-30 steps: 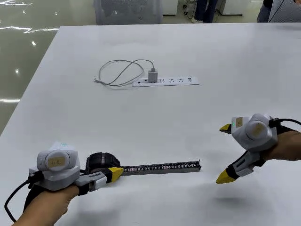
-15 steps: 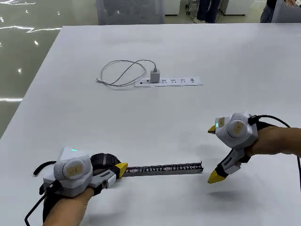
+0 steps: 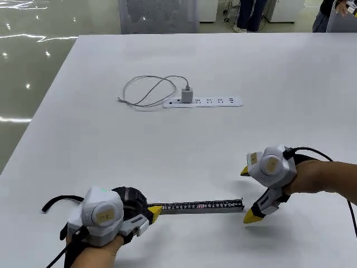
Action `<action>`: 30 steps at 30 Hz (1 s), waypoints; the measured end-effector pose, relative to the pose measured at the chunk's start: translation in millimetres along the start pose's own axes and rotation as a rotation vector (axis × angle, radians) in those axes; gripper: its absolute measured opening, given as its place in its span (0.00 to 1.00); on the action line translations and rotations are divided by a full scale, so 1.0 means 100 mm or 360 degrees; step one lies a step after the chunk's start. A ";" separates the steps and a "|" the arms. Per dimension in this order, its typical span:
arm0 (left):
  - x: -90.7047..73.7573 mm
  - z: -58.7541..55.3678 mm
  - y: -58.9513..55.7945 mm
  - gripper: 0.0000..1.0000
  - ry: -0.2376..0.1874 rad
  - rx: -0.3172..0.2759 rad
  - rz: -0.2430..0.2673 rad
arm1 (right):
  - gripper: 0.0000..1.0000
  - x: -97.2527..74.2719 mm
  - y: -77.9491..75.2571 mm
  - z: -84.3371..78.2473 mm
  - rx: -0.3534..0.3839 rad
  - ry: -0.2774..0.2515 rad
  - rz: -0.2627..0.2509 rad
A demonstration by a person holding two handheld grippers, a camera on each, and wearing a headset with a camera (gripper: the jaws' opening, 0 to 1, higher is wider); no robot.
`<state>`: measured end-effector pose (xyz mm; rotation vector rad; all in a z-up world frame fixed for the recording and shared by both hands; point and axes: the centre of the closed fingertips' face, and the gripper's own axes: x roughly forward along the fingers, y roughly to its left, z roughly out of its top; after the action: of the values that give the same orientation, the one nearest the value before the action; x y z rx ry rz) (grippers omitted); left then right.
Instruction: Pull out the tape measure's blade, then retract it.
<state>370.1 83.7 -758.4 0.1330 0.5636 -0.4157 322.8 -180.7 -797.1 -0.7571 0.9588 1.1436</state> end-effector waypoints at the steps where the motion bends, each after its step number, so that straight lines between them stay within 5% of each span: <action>1: 0.00 0.00 0.00 0.99 -0.0003 0.0010 -0.0001 | 0.67 0.01 0.01 0.00 -0.0001 0.0003 0.0005; 20: 0.02 0.02 0.09 0.99 -0.0010 -0.0097 0.0032 | 0.24 0.04 0.13 0.02 -0.0112 -0.0007 0.0075; 30: 0.01 0.02 0.10 0.99 -0.0016 -0.0124 0.0039 | 0.16 0.07 0.13 -0.02 -0.0129 0.0010 0.0077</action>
<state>376.6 92.2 -757.2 0.0629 0.5668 -0.3700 310.5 -176.0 -804.2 -0.8068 0.9447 1.2288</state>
